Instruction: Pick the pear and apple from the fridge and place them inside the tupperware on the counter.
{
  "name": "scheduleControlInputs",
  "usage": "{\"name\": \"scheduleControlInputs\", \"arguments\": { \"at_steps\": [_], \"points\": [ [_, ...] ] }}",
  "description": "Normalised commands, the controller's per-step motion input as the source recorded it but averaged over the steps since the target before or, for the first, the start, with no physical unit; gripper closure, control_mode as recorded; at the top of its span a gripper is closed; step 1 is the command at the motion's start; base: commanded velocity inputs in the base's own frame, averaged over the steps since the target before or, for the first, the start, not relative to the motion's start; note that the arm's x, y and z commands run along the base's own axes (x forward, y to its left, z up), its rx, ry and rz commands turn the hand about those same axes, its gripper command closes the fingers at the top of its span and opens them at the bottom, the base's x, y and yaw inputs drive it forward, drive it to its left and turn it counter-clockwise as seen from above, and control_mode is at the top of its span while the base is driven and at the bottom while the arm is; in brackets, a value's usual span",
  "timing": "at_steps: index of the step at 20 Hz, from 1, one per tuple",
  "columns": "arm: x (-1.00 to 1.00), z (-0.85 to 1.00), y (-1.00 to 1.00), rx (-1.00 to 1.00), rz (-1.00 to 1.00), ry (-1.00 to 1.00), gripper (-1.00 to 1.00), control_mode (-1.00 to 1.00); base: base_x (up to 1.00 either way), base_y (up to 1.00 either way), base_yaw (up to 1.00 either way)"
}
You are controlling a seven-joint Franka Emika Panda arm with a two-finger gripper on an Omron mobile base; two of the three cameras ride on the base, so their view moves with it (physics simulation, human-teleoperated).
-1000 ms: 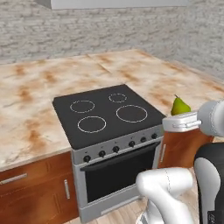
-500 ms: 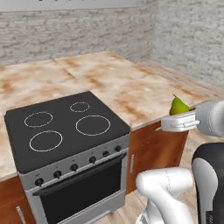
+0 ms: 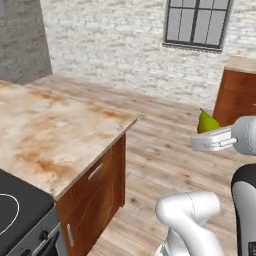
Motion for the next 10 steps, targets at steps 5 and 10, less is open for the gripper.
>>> {"name": "scheduleControlInputs", "arguments": {
  "at_steps": [5,10],
  "points": [
    [0.00,0.00,0.00,0.00,0.00,0.00,1.00,1.00,0.54,-0.35,-1.00],
    [0.00,0.00,0.00,0.00,0.00,0.00,1.00,1.00,0.73,-0.10,-0.77]
  ]
}}
